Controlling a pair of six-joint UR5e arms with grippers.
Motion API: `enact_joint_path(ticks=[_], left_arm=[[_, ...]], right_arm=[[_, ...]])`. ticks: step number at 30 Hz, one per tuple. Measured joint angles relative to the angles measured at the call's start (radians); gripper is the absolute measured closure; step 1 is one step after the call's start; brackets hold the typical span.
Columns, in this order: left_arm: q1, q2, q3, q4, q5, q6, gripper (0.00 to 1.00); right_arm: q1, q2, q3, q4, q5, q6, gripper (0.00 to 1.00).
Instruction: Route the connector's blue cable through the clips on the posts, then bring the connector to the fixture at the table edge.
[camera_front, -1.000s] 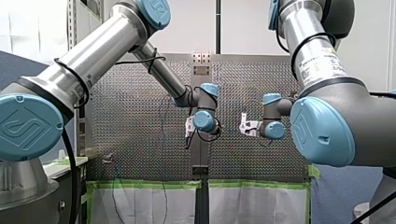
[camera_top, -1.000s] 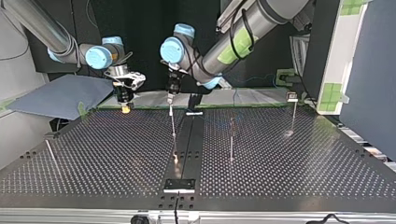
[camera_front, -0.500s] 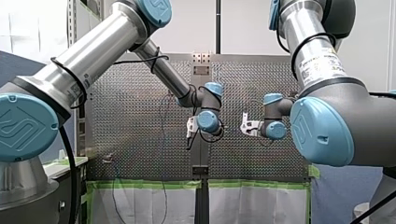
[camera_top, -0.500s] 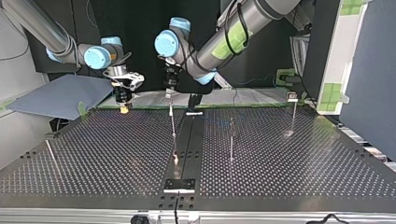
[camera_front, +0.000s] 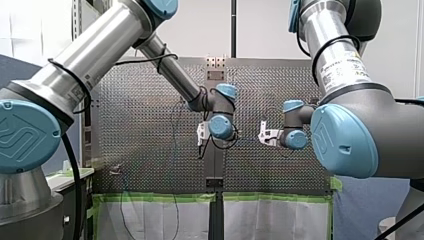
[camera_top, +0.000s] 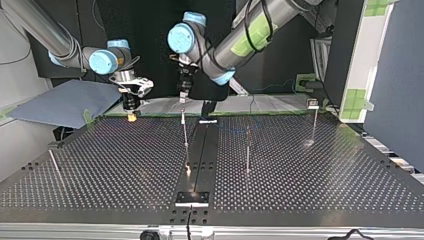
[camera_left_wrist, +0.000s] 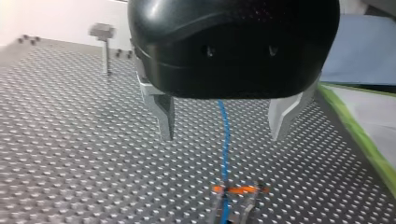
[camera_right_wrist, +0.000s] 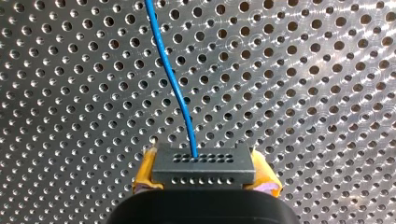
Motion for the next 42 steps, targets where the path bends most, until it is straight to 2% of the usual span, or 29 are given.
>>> enact_joint_path(ticks=[10,19,28,35,42], left_arm=[[-0.01,0.082,-0.082,0.082,-0.007,-0.058,0.0],[-0.012,0.159,-0.159,0.159,-0.063,-0.135,0.0],[-0.011,0.239,-0.239,0.239,-0.074,-0.202,0.0],[-0.006,0.297,-0.297,0.288,-0.073,-0.214,0.0],[-0.003,0.355,-0.355,0.258,-0.082,-0.21,0.0]], right_arm=[[-0.001,0.0,0.0,0.004,0.0,0.006,0.98],[-0.003,0.0,0.0,0.005,0.0,0.006,0.98],[-0.005,0.0,0.0,0.007,0.0,0.006,0.98],[-0.005,0.0,0.0,0.009,0.0,0.006,0.98],[-0.005,0.0,0.0,0.012,0.0,0.006,0.98]])
